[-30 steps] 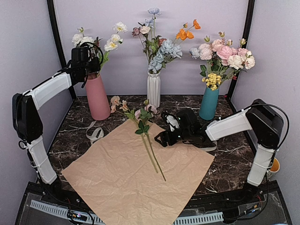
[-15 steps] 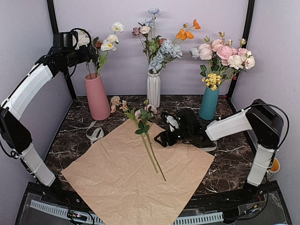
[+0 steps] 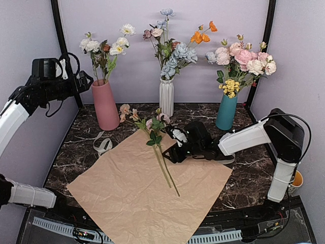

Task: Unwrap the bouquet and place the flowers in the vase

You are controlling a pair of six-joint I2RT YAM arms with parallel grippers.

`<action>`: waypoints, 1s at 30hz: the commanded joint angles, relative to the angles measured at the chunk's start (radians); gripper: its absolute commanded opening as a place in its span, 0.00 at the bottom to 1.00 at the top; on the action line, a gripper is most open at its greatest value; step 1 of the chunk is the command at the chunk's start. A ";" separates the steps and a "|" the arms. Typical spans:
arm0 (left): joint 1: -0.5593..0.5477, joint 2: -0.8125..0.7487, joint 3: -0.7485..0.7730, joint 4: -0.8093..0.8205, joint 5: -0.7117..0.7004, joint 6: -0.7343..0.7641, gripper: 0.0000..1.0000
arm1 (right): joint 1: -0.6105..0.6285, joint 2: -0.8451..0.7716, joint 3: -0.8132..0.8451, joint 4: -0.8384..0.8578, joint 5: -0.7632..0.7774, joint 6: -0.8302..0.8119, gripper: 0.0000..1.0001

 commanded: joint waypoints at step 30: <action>0.003 -0.480 -0.800 0.109 0.175 -0.024 0.99 | 0.099 0.335 0.573 -0.406 0.196 0.099 0.45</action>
